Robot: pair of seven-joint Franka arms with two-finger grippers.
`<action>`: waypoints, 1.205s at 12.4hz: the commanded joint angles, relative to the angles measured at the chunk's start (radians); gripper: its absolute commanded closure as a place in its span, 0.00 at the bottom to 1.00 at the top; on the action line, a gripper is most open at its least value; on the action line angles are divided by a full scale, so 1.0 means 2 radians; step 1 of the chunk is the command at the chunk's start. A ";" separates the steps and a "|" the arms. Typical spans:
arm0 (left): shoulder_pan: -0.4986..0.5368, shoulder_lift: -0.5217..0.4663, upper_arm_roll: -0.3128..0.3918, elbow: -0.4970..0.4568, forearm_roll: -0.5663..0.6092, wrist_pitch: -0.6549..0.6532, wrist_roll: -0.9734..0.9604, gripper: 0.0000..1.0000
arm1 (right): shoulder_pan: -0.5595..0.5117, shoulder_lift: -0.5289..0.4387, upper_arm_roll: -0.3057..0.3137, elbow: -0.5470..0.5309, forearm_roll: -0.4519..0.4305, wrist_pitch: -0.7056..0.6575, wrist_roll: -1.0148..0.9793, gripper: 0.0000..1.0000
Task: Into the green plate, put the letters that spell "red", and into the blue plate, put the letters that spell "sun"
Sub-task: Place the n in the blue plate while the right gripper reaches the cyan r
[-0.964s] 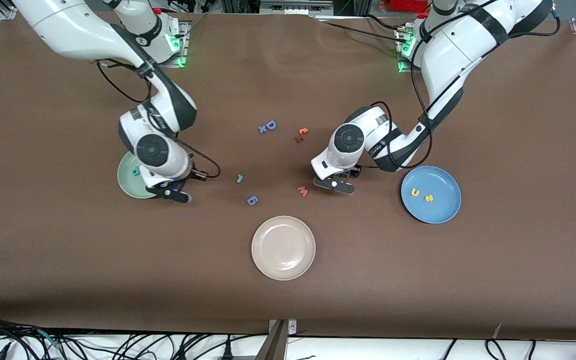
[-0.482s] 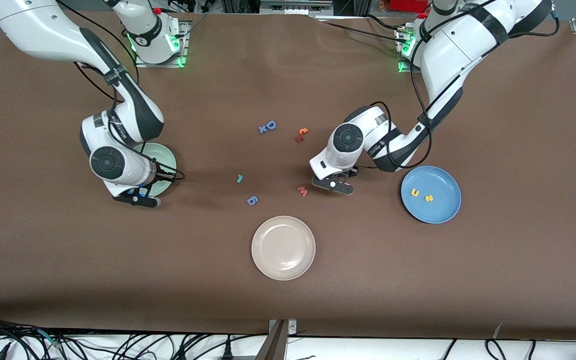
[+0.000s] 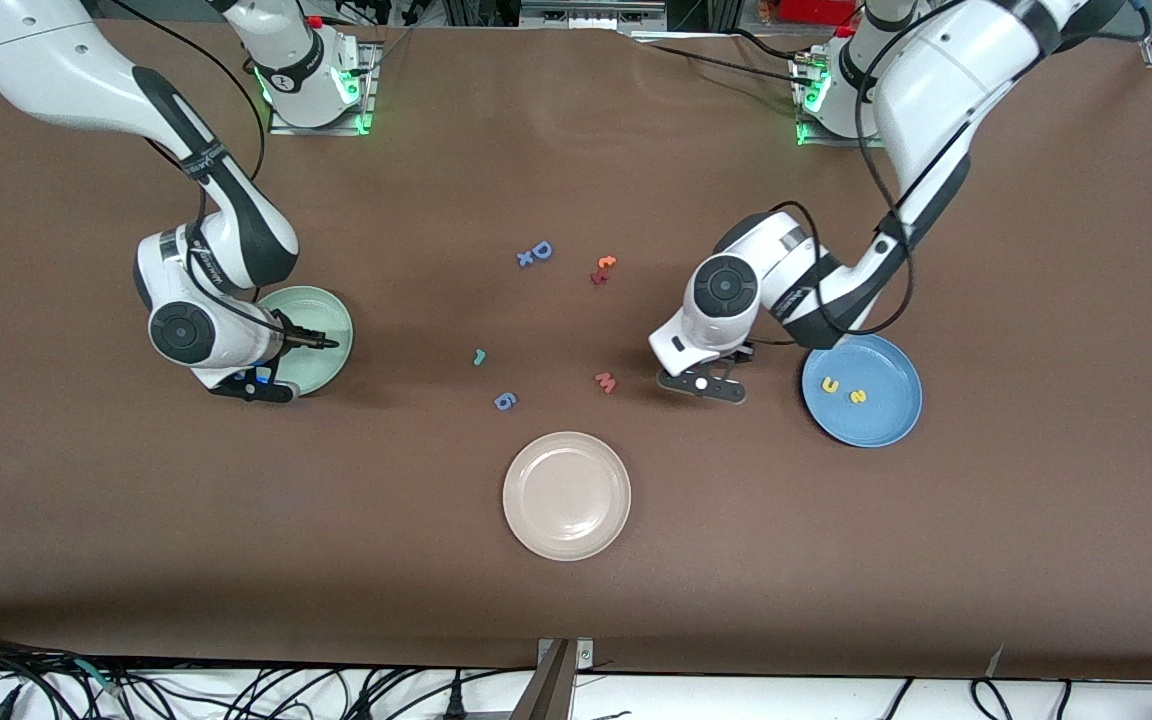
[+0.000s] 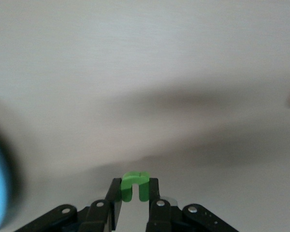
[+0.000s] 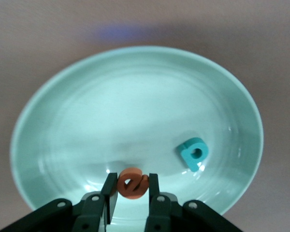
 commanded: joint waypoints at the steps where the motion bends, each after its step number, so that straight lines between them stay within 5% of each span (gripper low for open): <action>1: 0.045 -0.039 -0.002 -0.012 0.011 -0.064 0.092 1.00 | -0.010 -0.002 0.006 -0.016 0.001 0.006 -0.011 0.81; 3: 0.078 -0.044 -0.002 -0.013 0.011 -0.086 0.139 1.00 | -0.013 -0.002 0.005 -0.019 0.001 0.006 -0.011 0.76; 5: 0.122 -0.038 -0.001 -0.020 0.011 -0.090 0.200 1.00 | -0.013 -0.002 0.006 -0.019 0.001 0.006 -0.011 0.23; 6: 0.143 -0.033 -0.001 -0.021 0.010 -0.089 0.239 1.00 | -0.013 -0.002 0.006 -0.017 0.001 0.006 -0.008 0.09; 9: 0.164 -0.018 -0.001 -0.030 0.011 -0.087 0.269 0.95 | -0.012 -0.005 0.039 -0.005 0.011 0.007 0.027 0.06; 10: 0.165 -0.018 0.000 -0.030 0.014 -0.088 0.275 0.87 | -0.012 -0.004 0.056 0.002 0.017 0.009 0.053 0.06; 11: 0.168 -0.017 0.000 -0.030 0.011 -0.088 0.284 0.28 | -0.009 -0.001 0.075 0.012 0.017 0.016 0.079 0.06; 12: 0.170 -0.017 -0.001 -0.030 0.009 -0.088 0.285 0.00 | -0.006 0.014 0.089 0.022 0.017 0.026 0.104 0.06; 15: 0.169 -0.018 -0.002 -0.028 0.008 -0.088 0.285 0.00 | 0.038 0.062 0.099 0.052 0.016 0.090 0.182 0.06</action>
